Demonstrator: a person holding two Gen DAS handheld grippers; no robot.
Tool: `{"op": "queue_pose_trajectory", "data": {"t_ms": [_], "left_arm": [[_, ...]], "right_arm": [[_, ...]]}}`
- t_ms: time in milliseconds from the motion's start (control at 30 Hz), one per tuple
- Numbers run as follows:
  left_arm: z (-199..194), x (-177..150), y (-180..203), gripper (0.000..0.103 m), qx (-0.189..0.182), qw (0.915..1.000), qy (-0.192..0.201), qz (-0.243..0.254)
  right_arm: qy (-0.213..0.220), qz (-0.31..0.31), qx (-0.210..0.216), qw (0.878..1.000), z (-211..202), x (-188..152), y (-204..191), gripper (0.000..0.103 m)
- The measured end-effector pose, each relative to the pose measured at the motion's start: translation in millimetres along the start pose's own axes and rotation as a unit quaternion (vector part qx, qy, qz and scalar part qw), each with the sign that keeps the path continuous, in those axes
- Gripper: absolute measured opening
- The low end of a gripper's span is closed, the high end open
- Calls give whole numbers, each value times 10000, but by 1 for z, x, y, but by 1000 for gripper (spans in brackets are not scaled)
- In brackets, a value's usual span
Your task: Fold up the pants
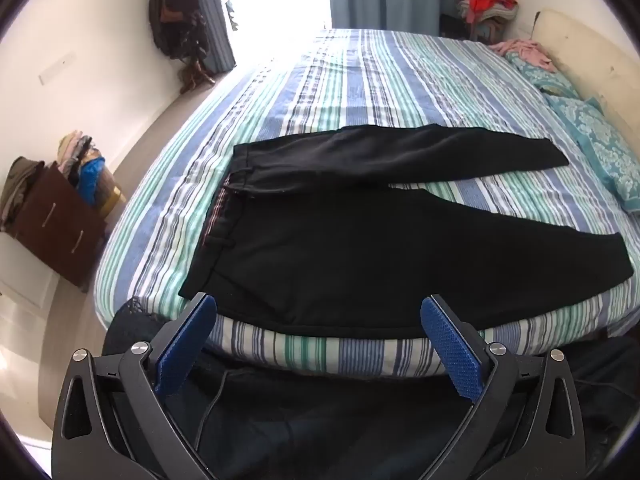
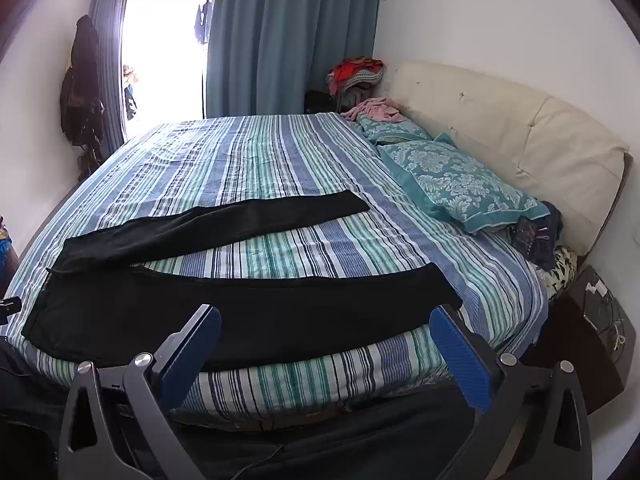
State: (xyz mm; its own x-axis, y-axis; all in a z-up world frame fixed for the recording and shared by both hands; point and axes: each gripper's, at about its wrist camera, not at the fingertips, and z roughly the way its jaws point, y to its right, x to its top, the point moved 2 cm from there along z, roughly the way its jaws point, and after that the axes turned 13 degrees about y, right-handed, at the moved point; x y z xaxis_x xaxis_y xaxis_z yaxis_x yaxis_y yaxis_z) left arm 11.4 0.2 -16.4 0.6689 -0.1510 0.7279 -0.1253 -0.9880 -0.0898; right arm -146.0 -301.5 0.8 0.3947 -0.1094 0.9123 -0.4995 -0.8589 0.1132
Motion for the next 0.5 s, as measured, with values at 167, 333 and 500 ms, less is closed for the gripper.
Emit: {"op": "queue_pose_trajectory", "data": {"t_ms": [167, 333, 500], "left_arm": [[0, -1, -1, 102, 12, 10000, 55, 3], [-1, -3, -6, 102, 14, 10000, 12, -27], [-2, -7, -2, 102, 48, 10000, 27, -18]], "right_arm": [[1, -11, 11, 10000, -2, -1, -2, 103], [-13, -38, 24, 10000, -1, -4, -5, 103], [34, -55, 6, 10000, -5, -5, -8, 103]]}}
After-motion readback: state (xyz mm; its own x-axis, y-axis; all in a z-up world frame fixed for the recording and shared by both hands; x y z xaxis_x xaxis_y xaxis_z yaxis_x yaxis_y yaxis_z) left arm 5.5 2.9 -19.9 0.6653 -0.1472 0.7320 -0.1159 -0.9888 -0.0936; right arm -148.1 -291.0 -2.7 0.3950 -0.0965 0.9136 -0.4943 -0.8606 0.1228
